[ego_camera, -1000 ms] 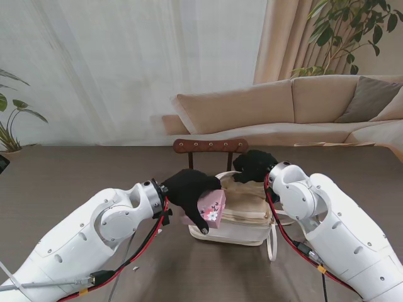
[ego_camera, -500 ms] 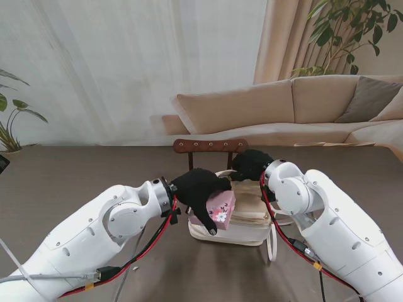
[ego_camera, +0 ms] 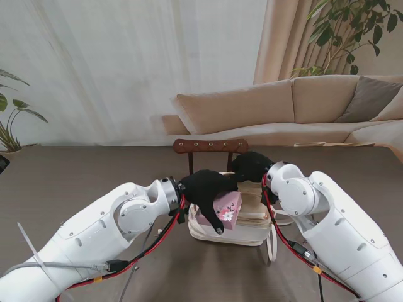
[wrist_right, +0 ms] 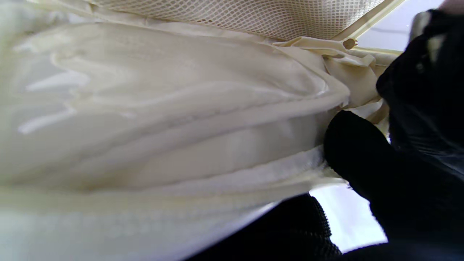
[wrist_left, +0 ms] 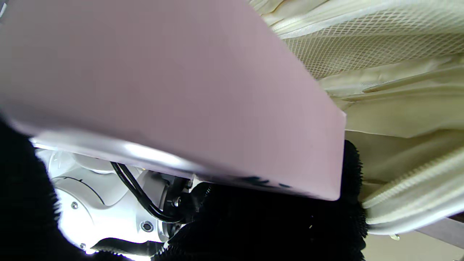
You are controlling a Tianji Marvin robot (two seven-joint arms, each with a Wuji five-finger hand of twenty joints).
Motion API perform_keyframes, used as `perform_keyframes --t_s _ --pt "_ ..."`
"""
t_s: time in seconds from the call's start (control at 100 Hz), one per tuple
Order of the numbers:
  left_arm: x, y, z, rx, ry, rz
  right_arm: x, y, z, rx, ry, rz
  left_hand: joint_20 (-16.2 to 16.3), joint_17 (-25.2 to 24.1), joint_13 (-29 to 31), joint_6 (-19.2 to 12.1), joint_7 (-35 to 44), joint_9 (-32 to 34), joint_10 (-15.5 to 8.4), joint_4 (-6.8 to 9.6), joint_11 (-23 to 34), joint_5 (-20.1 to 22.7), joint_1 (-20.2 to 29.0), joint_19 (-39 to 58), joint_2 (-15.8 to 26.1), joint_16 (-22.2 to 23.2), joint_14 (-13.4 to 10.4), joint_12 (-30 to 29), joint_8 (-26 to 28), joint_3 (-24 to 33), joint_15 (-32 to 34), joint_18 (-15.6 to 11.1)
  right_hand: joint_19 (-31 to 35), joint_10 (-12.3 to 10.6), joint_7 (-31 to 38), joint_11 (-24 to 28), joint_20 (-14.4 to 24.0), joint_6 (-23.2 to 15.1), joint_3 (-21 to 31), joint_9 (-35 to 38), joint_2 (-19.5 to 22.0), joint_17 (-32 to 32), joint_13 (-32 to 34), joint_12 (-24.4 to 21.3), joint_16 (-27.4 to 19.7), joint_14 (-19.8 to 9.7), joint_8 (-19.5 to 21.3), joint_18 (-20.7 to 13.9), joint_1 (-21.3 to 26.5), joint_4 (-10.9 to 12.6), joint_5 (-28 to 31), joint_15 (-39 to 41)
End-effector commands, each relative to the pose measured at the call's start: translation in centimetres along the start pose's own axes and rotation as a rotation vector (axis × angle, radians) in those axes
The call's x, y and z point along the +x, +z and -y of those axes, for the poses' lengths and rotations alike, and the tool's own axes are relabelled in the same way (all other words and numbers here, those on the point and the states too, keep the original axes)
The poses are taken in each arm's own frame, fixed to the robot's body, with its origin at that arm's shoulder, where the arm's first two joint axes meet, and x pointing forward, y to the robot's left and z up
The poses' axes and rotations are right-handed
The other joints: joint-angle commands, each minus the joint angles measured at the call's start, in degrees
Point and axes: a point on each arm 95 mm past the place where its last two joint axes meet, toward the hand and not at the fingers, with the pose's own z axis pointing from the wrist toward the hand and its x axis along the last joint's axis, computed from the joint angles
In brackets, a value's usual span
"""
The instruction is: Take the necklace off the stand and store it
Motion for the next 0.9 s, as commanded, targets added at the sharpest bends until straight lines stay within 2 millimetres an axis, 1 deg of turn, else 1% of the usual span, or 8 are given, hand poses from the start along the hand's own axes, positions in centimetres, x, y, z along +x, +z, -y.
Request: perform_keyframes --t_s 0.0,0.25,0.31,0.4,0.7,0.78,0.82,0.89 --pt "-0.3 0.3 -0.3 -0.006 -0.01 0.009 -0.2 0.0 0.7 0.027 0.019 -0.008 1.68 1.16 4.5 -11.41 37.37 5.57 -8.2 1.55 5.67 3.33 30.81 2.98 10.3 3.18 -2.18 2.83 5.96 27.26 11.25 -3.91 2.73 0.88 0.38 -0.35 1.36 0.41 2.88 2.62 1.56 12.9 2.49 1.01 -0.02 -1.75 1.57 0.98 0.36 0.79 0.48 0.71" --pt "-1.6 0.6 -1.2 0.006 -0.002 0.033 -0.9 0.1 1.1 0.053 0.065 -0.056 1.79 0.6 4.35 -11.21 37.39 5.5 -8.05 1.52 5.66 3.31 30.74 3.12 10.28 3.15 -1.92 2.87 6.15 27.42 11.11 -3.72 2.58 0.62 0.31 -0.26 1.51 -0.28 2.45 1.83 1.78 12.12 2.49 1.24 -0.54 -1.71 1.77 0.23 0.39 0.62 -0.04 -0.28" --pt "-1.8 0.7 -1.3 0.005 -0.002 0.034 -1.0 0.0 1.1 0.054 0.078 -0.065 1.86 0.52 4.36 -11.24 37.38 5.44 -8.06 1.54 5.66 3.31 30.8 3.29 10.29 3.14 -1.92 2.9 6.2 27.54 11.1 -3.73 2.47 0.84 0.25 -0.22 1.56 -0.25 2.3 1.67 1.6 11.57 2.45 1.28 -0.67 -1.24 1.72 0.27 0.64 0.5 -0.22 -0.57" --pt "-1.8 0.8 -1.5 0.001 0.003 0.034 -1.2 -0.1 0.9 0.059 0.071 -0.073 1.89 0.25 4.31 -11.24 37.34 5.28 -8.08 1.5 5.72 3.3 30.78 3.32 10.41 3.16 -1.9 3.05 6.25 27.52 11.08 -3.68 2.54 0.71 0.21 -0.18 1.67 -0.71 1.93 1.29 2.06 11.49 2.57 1.33 -0.84 -2.01 1.76 -0.07 0.54 0.31 -0.43 -0.89" --pt "-2.0 0.7 -1.6 0.01 0.036 0.048 -1.4 -0.2 0.4 0.065 0.04 -0.074 1.86 -0.7 3.31 -11.24 37.32 4.63 -8.43 1.51 5.67 2.71 30.81 3.15 11.0 3.29 -2.15 3.32 6.6 27.62 10.89 -3.83 2.62 0.74 -0.13 -0.21 1.74 -1.26 1.3 0.42 2.27 11.73 2.54 1.3 -0.7 -1.93 1.58 -0.19 0.75 0.16 -1.29 -0.58" --pt "-2.2 0.6 -1.8 0.009 0.043 0.058 -1.6 -0.3 0.4 0.061 0.032 -0.071 1.88 -0.78 3.27 -11.17 37.36 4.54 -8.44 1.52 5.71 2.72 30.82 3.2 10.99 3.31 -2.14 3.41 6.67 27.61 10.87 -3.8 2.59 0.54 -0.94 -0.42 1.74 -2.18 1.07 0.26 1.74 11.72 2.54 1.05 -0.7 -2.11 0.25 -0.18 0.71 0.21 -1.85 -0.54" --pt "-2.3 0.6 -1.9 0.009 0.047 0.063 -1.7 -0.3 0.4 0.056 0.025 -0.069 1.88 -0.79 3.26 -11.21 37.39 4.53 -8.51 1.52 5.72 2.71 30.81 3.22 11.0 3.31 -2.13 3.43 6.71 27.61 10.86 -3.8 2.59 0.57 -1.09 -0.9 1.73 -2.82 0.94 0.14 0.88 11.72 2.53 0.43 -0.76 -2.07 -2.34 -0.19 0.77 0.29 -2.66 -0.64" --pt "-2.5 0.5 -2.1 0.007 0.049 0.068 -2.1 -0.4 0.4 0.052 0.008 -0.066 1.88 -0.79 3.23 -11.18 37.35 4.57 -8.37 1.54 5.75 2.7 30.81 3.24 10.95 3.32 -2.16 3.45 6.72 27.67 10.84 -3.84 2.14 0.32 -1.44 -1.55 1.58 -3.98 0.98 -0.19 -0.79 11.19 2.51 -0.19 -1.17 -2.02 -4.43 -0.17 0.76 0.57 -3.37 -1.56"
